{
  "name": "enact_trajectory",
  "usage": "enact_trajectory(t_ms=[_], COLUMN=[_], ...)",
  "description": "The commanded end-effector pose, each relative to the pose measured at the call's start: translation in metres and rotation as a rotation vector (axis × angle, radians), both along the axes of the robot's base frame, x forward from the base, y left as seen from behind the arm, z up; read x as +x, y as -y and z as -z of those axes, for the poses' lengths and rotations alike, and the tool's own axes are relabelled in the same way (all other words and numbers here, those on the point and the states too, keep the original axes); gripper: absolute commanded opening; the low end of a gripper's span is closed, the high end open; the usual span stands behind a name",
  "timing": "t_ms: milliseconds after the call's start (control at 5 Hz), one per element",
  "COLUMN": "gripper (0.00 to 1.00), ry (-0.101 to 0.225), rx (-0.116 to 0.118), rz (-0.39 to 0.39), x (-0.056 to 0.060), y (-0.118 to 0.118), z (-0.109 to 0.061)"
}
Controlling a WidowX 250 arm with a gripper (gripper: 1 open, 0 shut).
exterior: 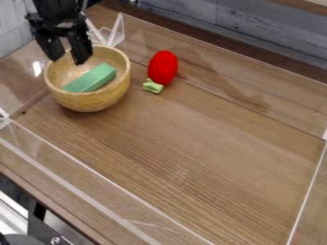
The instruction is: Put the green block in the brown bowl
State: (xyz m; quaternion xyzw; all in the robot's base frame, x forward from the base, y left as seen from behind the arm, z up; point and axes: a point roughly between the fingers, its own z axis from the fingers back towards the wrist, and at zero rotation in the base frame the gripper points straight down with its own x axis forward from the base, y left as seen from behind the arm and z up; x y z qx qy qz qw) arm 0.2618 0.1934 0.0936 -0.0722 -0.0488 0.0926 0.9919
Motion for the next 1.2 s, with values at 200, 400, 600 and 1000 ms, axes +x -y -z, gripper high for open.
enact_trajectory(t_ms=[200, 400, 600, 1000], gripper=[1.0, 1.0, 1.0, 1.0], ry=[0.044, 0.045, 0.052, 0.052], rx=[0.042, 0.042, 0.039, 0.038], rz=[0.08, 0.088, 0.095, 0.133], x=[0.02, 0.028, 0.034, 0.062], y=[0.018, 0.017, 0.016, 0.021], z=[0.012, 0.018, 0.019, 0.014])
